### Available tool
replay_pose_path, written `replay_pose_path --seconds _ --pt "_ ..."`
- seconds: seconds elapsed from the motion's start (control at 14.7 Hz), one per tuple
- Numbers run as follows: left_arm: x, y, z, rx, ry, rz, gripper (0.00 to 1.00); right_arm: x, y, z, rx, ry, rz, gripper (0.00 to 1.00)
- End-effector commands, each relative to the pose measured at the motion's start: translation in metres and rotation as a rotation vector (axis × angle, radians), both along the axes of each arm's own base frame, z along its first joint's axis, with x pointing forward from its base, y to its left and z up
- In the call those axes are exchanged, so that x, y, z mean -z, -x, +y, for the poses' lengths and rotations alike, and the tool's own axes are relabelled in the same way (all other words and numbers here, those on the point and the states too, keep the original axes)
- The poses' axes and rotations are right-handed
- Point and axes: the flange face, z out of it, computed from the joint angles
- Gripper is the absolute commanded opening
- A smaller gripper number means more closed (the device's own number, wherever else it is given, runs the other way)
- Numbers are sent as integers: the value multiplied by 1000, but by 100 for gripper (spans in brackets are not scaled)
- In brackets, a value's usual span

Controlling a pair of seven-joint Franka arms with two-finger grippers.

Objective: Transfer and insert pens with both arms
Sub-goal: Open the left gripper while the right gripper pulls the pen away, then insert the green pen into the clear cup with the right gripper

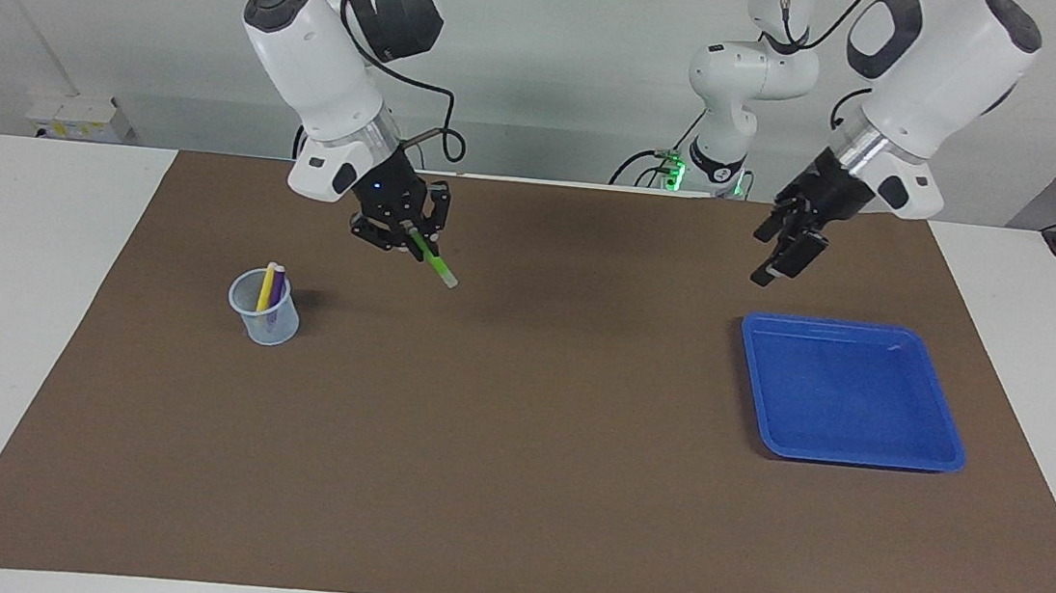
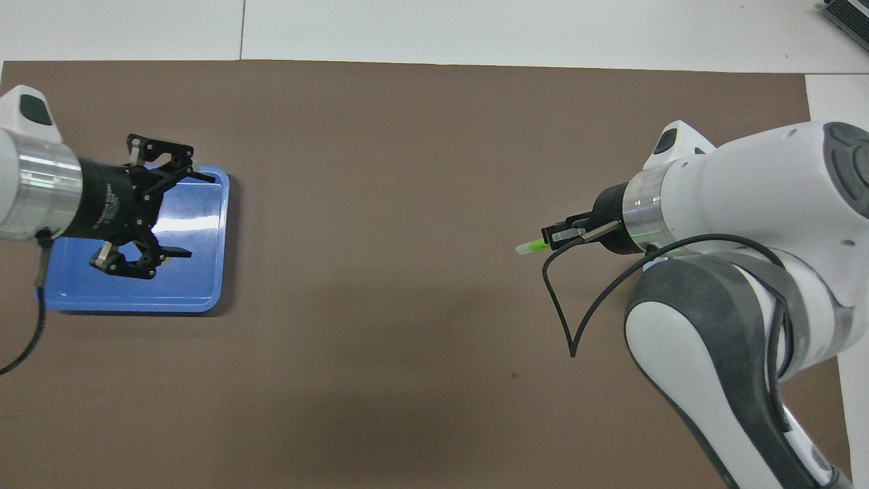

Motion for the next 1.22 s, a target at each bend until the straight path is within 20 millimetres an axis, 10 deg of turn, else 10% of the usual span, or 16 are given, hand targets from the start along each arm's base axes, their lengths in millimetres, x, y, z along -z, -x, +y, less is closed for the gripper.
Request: replay_pose_path --seconds 0.0,0.27,1.16 --pt "-1 11 62 165 -60 -9 100 -8 1 -20 -30 116 -15 0" --pt "1 19 99 461 -192 -27 100 -8 -2 -52 -68 259 -27 0" --pt "-13 -3 86 898 -325 9 100 27 -7 -150 -119 442 -25 0"
